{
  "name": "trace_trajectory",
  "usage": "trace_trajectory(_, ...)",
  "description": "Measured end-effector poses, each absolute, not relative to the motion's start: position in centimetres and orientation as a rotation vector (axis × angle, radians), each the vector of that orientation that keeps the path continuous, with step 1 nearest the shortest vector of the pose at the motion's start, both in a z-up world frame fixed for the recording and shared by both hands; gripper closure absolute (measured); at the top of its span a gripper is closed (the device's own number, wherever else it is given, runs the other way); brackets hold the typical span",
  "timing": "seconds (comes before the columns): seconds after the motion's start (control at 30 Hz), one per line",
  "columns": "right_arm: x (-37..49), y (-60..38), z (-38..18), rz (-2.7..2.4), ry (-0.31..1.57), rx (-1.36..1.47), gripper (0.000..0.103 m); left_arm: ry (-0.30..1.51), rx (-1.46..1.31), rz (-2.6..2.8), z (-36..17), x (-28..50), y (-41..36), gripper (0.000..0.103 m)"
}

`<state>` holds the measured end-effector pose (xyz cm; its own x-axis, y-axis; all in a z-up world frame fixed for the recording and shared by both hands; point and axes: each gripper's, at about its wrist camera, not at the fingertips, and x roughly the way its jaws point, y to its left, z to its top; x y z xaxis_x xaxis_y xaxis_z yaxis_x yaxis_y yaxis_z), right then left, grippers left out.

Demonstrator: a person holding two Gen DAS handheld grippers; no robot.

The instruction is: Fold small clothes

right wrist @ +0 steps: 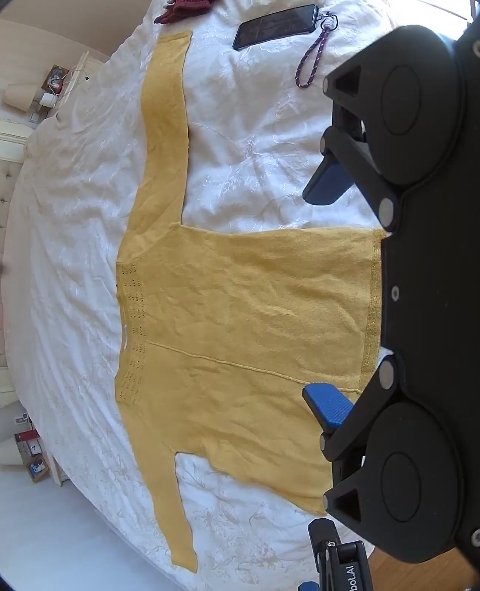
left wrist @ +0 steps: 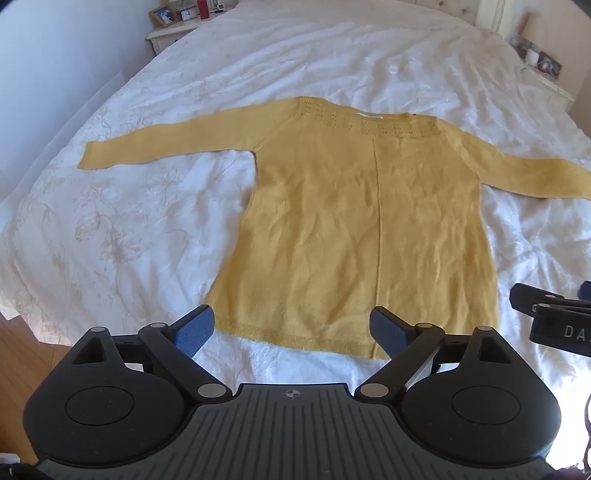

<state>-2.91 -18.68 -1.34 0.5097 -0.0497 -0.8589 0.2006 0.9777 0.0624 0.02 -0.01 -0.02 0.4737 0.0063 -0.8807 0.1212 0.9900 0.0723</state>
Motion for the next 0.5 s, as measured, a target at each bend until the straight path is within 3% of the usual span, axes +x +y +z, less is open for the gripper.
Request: trace_trajectory(0.5, -2.54, -18.58, -1.7, -0.151, 1.048, 0.146, 0.001, 1.116, 0.13, -0.049, -0.8, 0.29, 0.75, 0.011)
